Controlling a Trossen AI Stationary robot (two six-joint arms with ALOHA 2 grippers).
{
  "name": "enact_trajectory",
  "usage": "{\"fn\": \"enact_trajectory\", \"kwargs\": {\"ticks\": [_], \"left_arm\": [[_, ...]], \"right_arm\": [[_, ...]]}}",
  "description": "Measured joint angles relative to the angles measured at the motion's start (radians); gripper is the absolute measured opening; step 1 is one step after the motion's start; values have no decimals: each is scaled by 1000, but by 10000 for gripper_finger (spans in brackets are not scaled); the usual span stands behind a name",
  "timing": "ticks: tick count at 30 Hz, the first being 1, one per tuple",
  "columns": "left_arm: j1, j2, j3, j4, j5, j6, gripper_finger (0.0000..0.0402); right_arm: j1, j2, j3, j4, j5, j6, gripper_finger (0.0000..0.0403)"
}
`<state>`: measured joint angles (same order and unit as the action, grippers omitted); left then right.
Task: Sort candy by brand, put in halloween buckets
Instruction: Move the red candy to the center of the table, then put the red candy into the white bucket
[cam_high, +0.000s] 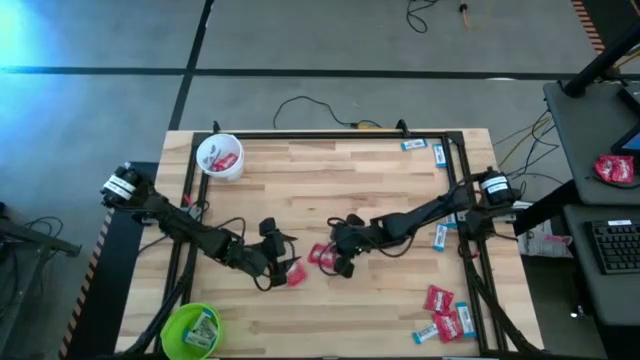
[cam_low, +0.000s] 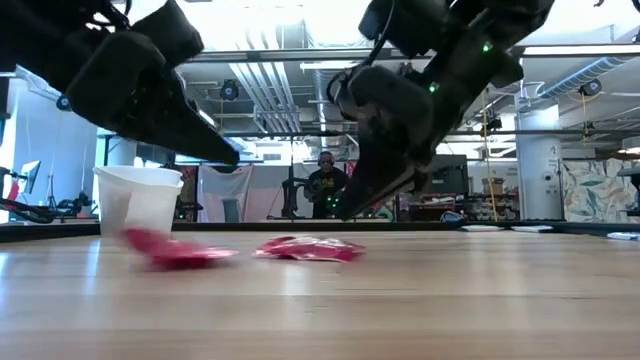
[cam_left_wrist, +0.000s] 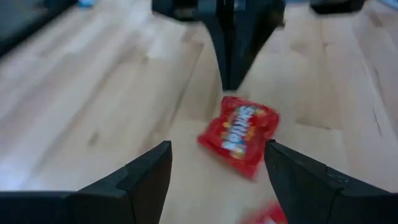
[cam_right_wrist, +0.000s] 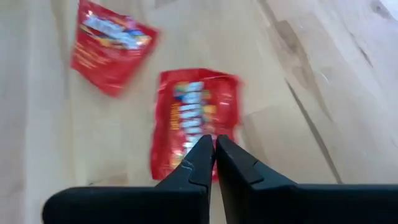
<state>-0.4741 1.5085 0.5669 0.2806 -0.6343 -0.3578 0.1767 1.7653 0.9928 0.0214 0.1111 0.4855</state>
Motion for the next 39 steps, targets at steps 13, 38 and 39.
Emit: {"fn": "enact_trajectory", "kwargs": {"ticks": [13, 38, 39], "left_arm": [[38, 306, 20, 404, 78, 54, 240], [124, 527, 38, 571, 273, 67, 78], [124, 498, 32, 539, 288, 78, 60]], "right_arm": [[18, -13, 0, -6, 16, -79, 13], [22, -138, 2, -119, 18, -90, 13], [22, -162, 2, -148, 18, -90, 13]]}}
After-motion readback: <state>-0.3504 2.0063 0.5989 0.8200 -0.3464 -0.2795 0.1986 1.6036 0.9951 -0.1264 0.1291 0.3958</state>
